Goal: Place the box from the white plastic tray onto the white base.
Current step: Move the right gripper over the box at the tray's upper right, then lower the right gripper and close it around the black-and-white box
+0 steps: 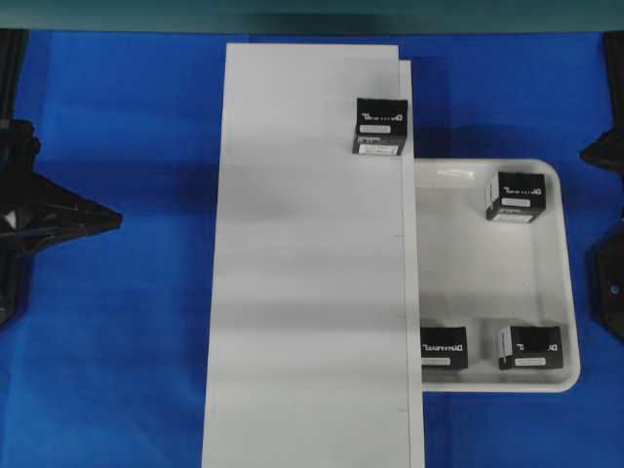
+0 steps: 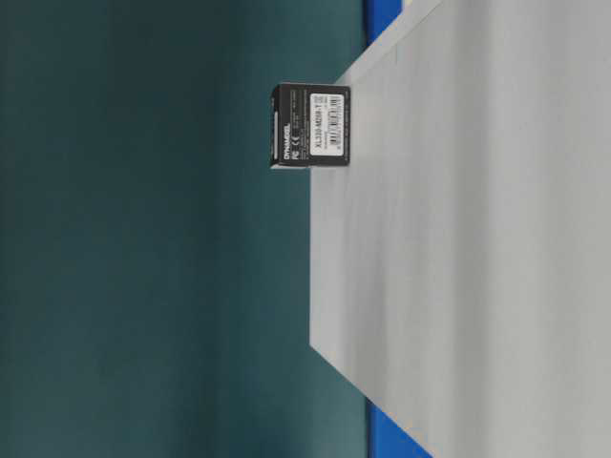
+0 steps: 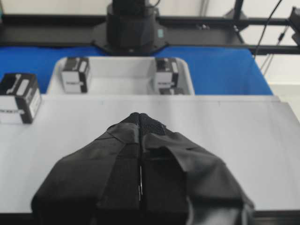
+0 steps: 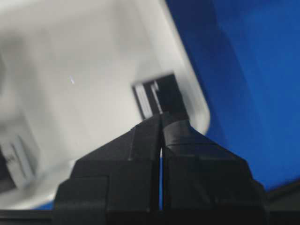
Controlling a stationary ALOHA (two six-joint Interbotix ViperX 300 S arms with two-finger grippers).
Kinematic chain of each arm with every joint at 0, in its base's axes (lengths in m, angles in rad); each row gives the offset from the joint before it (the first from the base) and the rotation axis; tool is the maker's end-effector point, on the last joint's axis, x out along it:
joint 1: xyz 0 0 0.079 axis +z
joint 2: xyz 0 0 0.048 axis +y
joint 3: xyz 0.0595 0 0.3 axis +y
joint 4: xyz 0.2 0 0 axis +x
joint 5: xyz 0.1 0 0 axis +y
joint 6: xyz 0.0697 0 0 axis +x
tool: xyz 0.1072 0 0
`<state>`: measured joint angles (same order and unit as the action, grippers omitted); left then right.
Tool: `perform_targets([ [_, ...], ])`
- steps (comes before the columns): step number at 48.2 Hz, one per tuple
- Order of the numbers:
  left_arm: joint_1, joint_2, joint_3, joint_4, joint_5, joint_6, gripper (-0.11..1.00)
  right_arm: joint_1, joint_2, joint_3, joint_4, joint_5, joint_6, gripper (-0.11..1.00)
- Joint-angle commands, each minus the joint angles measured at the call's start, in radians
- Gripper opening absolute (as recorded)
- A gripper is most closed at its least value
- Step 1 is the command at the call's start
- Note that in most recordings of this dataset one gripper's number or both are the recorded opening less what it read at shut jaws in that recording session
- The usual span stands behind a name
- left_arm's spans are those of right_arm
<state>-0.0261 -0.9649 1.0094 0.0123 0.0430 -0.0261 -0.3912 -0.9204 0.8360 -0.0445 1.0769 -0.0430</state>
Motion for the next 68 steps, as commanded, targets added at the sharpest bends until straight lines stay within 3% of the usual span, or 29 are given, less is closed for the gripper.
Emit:
perform_targets([
  [1, 0.002, 0.006, -0.029, 0.003, 0.006, -0.002, -0.07, -0.04, 0.057, -0.017, 0.005, 0.041, -0.018, -0.02],
  [10, 0.002, 0.006, -0.029, 0.003, 0.023, -0.003, -0.07, -0.12, 0.196, -0.04, 0.054, 0.091, -0.129, -0.01],
  [20, 0.002, 0.002, -0.031, 0.003, 0.023, -0.003, -0.07, -0.178, 0.324, -0.081, 0.167, 0.074, -0.308, 0.0],
  [30, 0.003, 0.002, -0.031, 0.003, 0.023, -0.002, -0.07, -0.193, 0.383, -0.083, 0.192, 0.055, -0.41, 0.07],
  [35, 0.003, 0.002, -0.031, 0.003, 0.025, -0.003, -0.07, -0.196, 0.403, -0.074, 0.192, 0.046, -0.454, 0.2],
  [44, 0.002, 0.008, -0.031, 0.003, 0.023, -0.003, -0.07, -0.198, 0.428, -0.055, 0.187, -0.002, -0.486, 0.74],
  [50, 0.002, 0.02, -0.031, 0.003, 0.023, -0.003, -0.07, -0.198, 0.442, -0.04, 0.186, -0.052, -0.489, 0.98],
  [68, 0.002, 0.017, -0.031, 0.003, 0.023, -0.009, -0.07, -0.198, 0.517, 0.008, 0.187, -0.1, -0.518, 1.0],
])
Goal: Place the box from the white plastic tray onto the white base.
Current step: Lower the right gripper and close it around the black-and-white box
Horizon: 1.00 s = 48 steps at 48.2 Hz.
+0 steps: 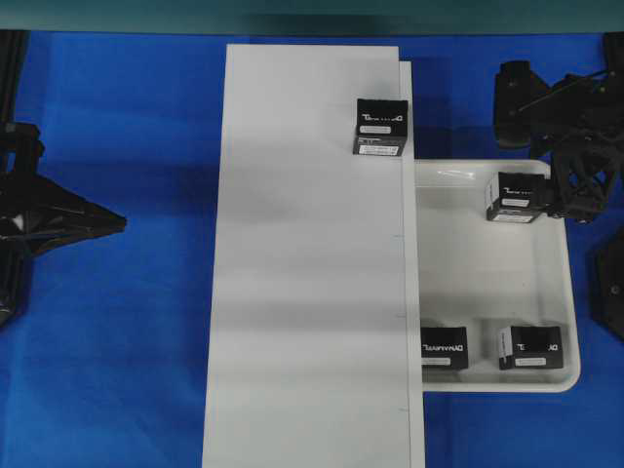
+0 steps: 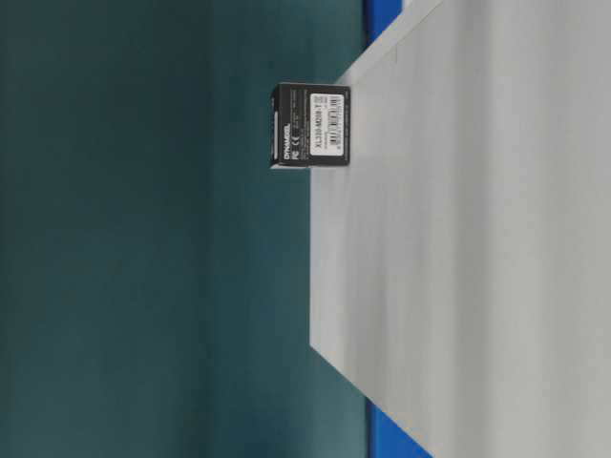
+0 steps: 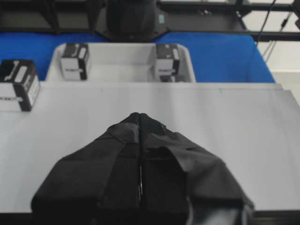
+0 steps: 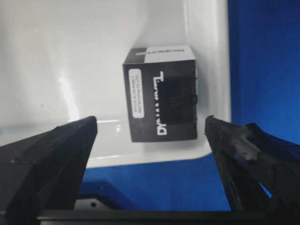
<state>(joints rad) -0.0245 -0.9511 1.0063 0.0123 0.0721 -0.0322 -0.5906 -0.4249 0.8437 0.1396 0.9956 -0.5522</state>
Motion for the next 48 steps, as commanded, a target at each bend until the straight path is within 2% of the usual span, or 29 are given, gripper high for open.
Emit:
perform_targets([
  [1, 0.0, 0.003, -0.029, 0.003, -0.006, -0.006, -0.07, 0.002, 0.023, 0.003, 0.003, -0.023, -0.009, 1.0],
  [37, 0.0, 0.008, -0.029, 0.002, -0.012, -0.011, -0.07, 0.0, 0.192, 0.08, -0.017, -0.224, -0.041, 1.0],
  [48, 0.0, 0.008, -0.029, 0.003, -0.012, -0.011, -0.07, 0.0, 0.198, 0.098, -0.012, -0.253, -0.04, 1.0],
])
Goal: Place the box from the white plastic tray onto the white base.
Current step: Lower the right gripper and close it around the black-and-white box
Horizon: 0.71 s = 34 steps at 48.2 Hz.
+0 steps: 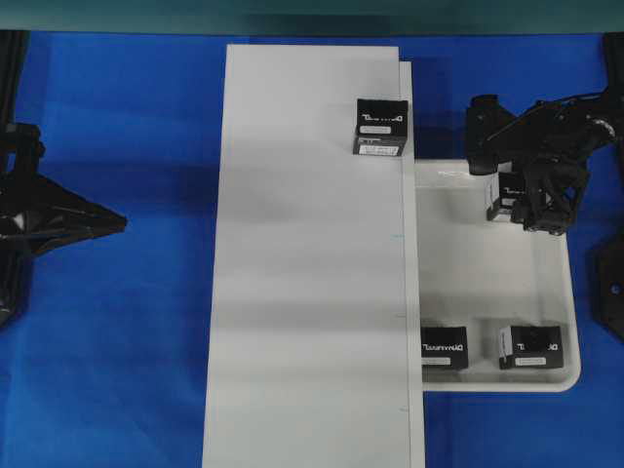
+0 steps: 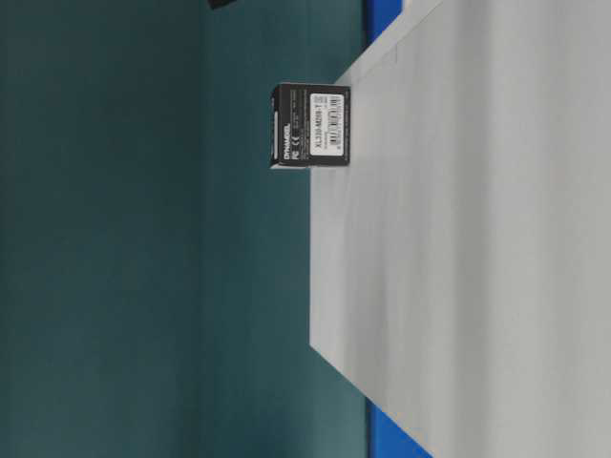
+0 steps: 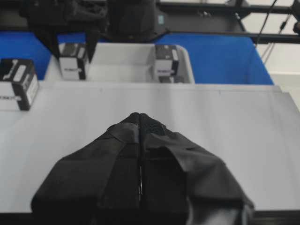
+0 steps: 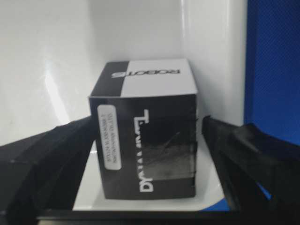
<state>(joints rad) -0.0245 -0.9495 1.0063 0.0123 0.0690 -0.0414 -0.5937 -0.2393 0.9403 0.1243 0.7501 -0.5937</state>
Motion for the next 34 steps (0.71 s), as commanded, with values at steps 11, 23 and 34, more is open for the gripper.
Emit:
perform_targets([
  [11, 0.0, 0.005, -0.029, 0.002, -0.009, -0.002, -0.07, 0.005, 0.011, 0.005, 0.005, -0.009, 0.009, 1.0],
  [23, 0.0, 0.006, -0.032, 0.003, -0.011, -0.002, -0.07, 0.014, 0.005, 0.014, 0.034, -0.003, 0.015, 0.93],
  [34, 0.0, 0.006, -0.034, 0.003, -0.011, -0.002, -0.07, 0.026, -0.003, 0.015, 0.038, 0.037, 0.015, 0.58],
])
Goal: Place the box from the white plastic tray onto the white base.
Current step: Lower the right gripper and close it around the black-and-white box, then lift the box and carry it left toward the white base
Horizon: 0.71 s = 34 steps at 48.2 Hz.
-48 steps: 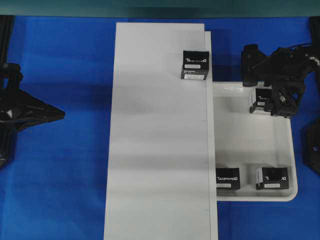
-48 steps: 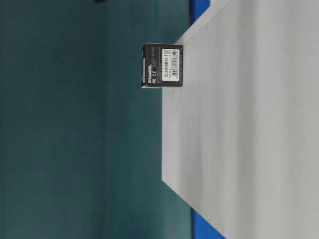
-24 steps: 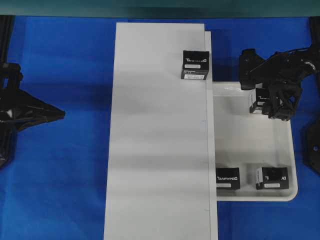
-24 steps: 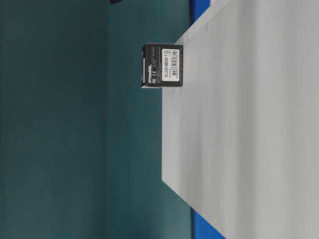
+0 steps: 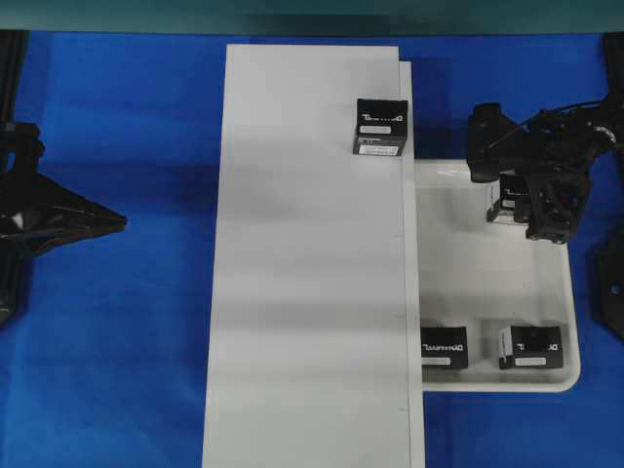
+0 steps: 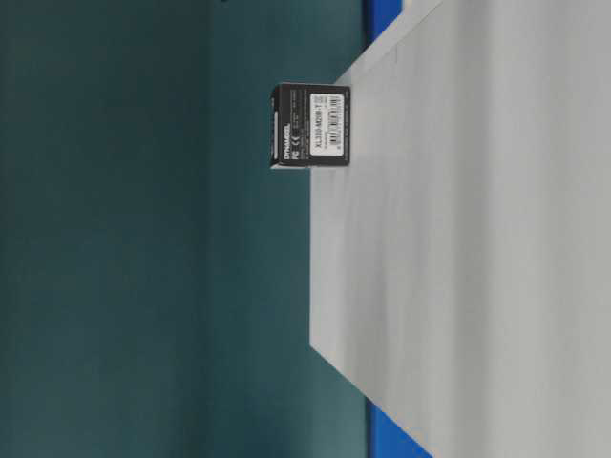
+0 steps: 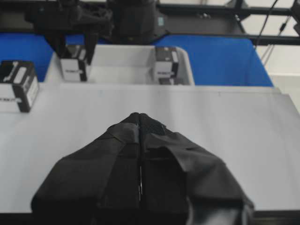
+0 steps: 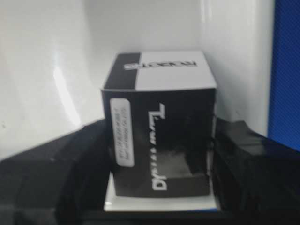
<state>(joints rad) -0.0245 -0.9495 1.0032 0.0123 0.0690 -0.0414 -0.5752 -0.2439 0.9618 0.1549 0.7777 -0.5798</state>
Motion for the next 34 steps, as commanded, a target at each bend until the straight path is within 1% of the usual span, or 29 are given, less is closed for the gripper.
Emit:
perform_targets([
  [1, 0.0, 0.006, -0.031, 0.002, -0.011, -0.002, -0.07, 0.009, 0.0, -0.006, 0.008, 0.011, 0.003, 0.58],
  [16, 0.0, 0.006, -0.031, 0.003, -0.011, -0.002, -0.07, 0.009, -0.037, -0.006, 0.008, 0.018, 0.006, 0.58],
  [23, 0.0, 0.006, -0.031, 0.003, -0.009, -0.002, -0.07, 0.009, -0.052, -0.011, 0.008, 0.031, 0.044, 0.58],
  [28, 0.0, 0.006, -0.031, 0.002, -0.009, -0.002, -0.07, 0.012, -0.081, -0.034, 0.008, 0.074, 0.074, 0.58],
  [34, -0.002, 0.006, -0.031, 0.003, -0.009, -0.002, -0.07, 0.02, -0.124, -0.084, 0.008, 0.172, 0.101, 0.58],
])
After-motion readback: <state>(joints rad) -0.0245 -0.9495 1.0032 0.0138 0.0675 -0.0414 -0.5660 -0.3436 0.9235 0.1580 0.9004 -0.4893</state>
